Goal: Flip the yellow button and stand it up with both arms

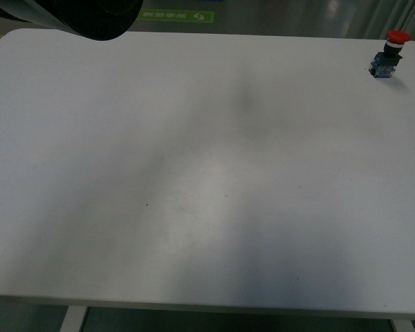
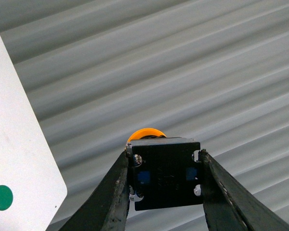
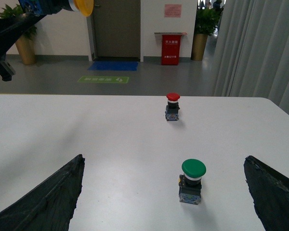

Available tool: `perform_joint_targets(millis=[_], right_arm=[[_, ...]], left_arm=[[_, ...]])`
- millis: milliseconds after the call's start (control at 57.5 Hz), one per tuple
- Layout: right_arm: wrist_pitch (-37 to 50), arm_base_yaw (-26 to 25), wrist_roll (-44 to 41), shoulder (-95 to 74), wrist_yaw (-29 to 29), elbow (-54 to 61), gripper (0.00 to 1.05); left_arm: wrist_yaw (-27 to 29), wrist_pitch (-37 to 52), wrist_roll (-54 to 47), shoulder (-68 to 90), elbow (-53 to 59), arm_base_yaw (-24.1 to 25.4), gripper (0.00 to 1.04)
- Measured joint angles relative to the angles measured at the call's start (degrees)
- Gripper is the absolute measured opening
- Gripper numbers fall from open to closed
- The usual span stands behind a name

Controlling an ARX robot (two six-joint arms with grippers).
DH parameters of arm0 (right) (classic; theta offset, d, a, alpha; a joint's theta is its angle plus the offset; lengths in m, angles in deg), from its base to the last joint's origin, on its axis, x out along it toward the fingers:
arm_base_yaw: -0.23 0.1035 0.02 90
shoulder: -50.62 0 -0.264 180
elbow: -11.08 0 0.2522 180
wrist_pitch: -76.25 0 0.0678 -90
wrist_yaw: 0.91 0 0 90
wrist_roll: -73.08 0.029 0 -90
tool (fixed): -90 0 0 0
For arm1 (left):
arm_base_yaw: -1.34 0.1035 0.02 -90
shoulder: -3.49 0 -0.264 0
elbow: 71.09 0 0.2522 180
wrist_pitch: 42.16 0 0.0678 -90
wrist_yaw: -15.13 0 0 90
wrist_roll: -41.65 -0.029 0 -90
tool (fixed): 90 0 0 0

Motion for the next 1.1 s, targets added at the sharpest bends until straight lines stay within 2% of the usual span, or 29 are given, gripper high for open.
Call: perform_joint_targets(millis=[313,348,365,470,626,800,1096], right_arm=[[-0.04,-0.02,0.22,-0.04,0.22,0.0,0.97],[-0.57,-0.24,5.51,-2.99,5.7,-1.09,0.97],[1.95,0.55,9.29,-7.23,7.85,-2.1,0.97],[21.35,7.17,30.82,-31.34,9.22,-10.67,0.97],[30.77,7.5,43.54,-50.4,10.01,-19.56,0.97],[32.44,8.35,49.92,-61.88,9.9,-26.16,0.97],[32.94,10.1,51.45,-72.41,8.13,-34.21,0.97]], left_arm=[[0.0,-0.11,-0.76,-0.02,0.22,-0.04,0.35],[-0.02,-0.11,-0.76,-0.02,0.22,-0.02,0.35],[0.11,-0.11,-0.76,-0.02,0.22,-0.02,0.35],[-0.07,-0.11,-0.79,-0.02,0.22,-0.09,0.35],[-0.04,-0.11,-0.81,-0.02,0.22,-0.09,0.35],[-0.04,-0.11,-0.81,-0.02,0.22,-0.09,0.35],[-0.04,-0.11,-0.79,-0.02,0.22,-0.09,0.35]])
